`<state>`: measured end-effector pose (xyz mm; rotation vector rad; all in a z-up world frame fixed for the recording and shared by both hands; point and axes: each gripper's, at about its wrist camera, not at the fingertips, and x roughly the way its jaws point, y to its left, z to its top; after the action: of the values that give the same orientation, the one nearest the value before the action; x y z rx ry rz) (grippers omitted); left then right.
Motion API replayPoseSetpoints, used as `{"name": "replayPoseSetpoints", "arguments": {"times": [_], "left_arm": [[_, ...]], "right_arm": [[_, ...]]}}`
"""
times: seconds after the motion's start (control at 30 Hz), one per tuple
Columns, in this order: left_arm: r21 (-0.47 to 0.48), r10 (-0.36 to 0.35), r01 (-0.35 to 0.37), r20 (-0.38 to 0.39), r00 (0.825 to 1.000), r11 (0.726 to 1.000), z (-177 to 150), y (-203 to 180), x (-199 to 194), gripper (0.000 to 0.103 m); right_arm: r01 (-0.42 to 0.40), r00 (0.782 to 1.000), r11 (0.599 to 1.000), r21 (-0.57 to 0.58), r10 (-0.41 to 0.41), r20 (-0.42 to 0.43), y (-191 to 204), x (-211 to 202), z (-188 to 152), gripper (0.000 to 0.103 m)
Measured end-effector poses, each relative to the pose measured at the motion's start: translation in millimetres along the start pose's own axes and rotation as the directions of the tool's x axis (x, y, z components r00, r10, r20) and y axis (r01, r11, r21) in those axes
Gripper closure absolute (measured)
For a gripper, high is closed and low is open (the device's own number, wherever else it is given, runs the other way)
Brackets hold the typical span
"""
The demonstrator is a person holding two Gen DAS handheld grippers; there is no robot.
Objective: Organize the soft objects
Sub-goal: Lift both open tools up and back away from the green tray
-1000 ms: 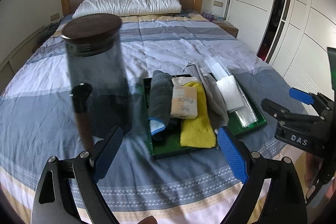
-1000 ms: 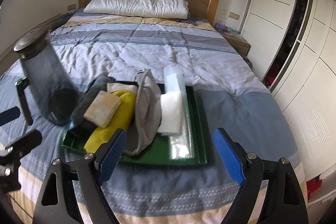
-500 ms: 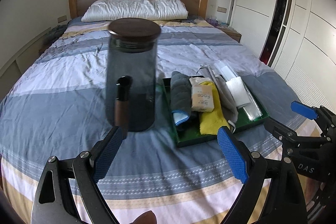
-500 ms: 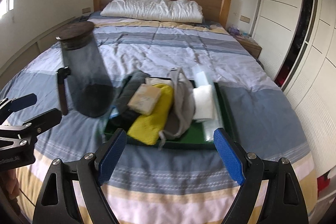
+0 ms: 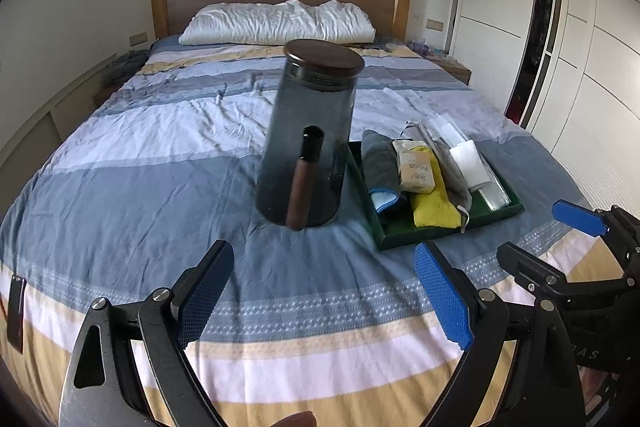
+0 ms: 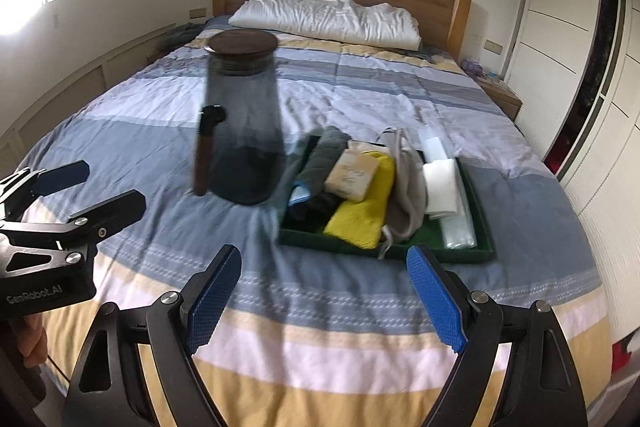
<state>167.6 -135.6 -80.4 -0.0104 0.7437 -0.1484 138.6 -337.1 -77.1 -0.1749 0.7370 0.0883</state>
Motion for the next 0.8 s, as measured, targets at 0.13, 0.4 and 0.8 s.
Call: {"name": "replayPoseSetpoints", "arguments": {"times": [0.13,0.4,0.8], "left_arm": [[-0.014,0.012,-0.011,0.019,1.0,1.0,-7.4,11.8,-17.9,0.009],[-0.026,0.04,-0.039,0.035,0.999,0.999,-25.9,30.9,-52.5,0.008],[-0.022,0.097,-0.096,0.034,0.995,0.995,-68.7,50.5,-100.2,0.008]], "right_arm": [[-0.008,1.0,1.0,-0.013,0.008,0.01,17.5,-19.6,-4.3,0.017],[-0.026,0.999,0.999,-0.035,0.027,0.042,51.7,-63.6,-22.3,0.017],[0.012,0.994,0.999,-0.03,-0.009,0.105,89.8,-120.4,-53.7,0.016]]}}
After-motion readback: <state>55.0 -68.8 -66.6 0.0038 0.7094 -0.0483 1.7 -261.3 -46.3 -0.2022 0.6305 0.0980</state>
